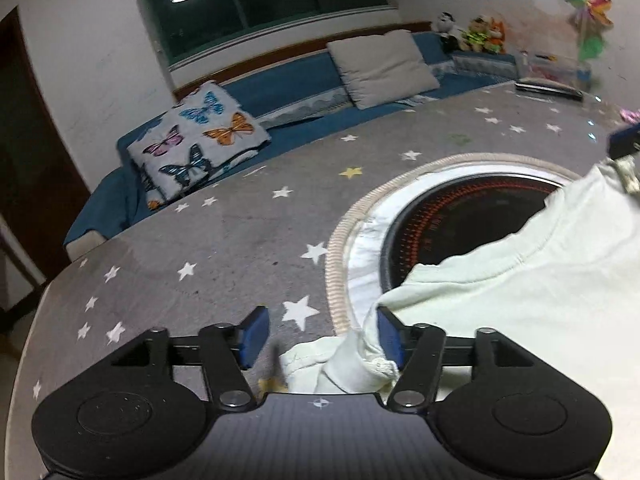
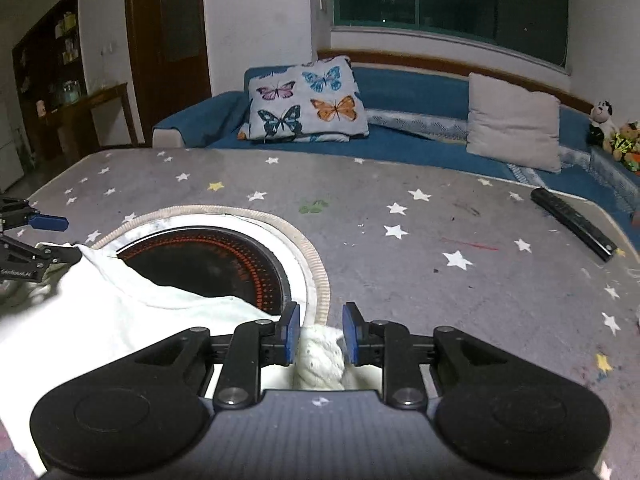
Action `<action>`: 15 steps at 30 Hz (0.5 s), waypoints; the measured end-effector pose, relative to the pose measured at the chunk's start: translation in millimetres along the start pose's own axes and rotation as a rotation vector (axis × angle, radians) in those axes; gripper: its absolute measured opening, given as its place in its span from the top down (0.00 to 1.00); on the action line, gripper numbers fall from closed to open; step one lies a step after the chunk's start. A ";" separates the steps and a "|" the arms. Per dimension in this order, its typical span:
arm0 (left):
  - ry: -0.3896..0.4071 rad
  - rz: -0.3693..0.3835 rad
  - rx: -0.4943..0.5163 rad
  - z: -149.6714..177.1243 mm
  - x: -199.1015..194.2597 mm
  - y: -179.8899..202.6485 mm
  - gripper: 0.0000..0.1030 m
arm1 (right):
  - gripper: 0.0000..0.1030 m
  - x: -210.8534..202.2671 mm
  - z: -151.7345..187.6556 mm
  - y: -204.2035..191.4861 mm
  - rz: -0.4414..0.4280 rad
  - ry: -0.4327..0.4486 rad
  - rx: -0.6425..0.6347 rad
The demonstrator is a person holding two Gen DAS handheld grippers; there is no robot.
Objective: Fold clothes
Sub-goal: 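Lower the T-shirt onto the bed and open the left gripper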
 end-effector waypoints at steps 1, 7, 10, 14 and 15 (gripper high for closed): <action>0.006 -0.007 -0.011 -0.6 -3.4 -1.7 0.30 | 0.78 -3.4 1.7 -2.1 -0.007 0.005 0.002; 0.031 -0.039 -0.070 -0.7 -25.7 -9.3 0.03 | 0.78 -10.2 15.5 3.0 -0.019 0.001 0.078; 0.028 -0.054 -0.081 4.4 -33.7 -9.6 0.00 | 0.78 -16.8 20.9 13.4 -0.003 0.022 0.140; -0.005 -0.087 -0.091 13.7 -31.5 -8.6 0.00 | 0.78 -16.0 23.4 18.7 -0.030 0.025 0.191; -0.018 -0.097 -0.099 15.3 -28.7 -9.5 0.00 | 0.78 -14.1 23.9 19.8 -0.033 0.023 0.198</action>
Point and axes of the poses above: each gripper's, at about its wrist camera, not at the fingertips, and x roughly the way its jaws point, y to its right, z to its underside, the point moved 7 cm from there along x, roughly the way its jaws point, and after that the axes turned 13 degrees about -z, right-handed, at the moved point
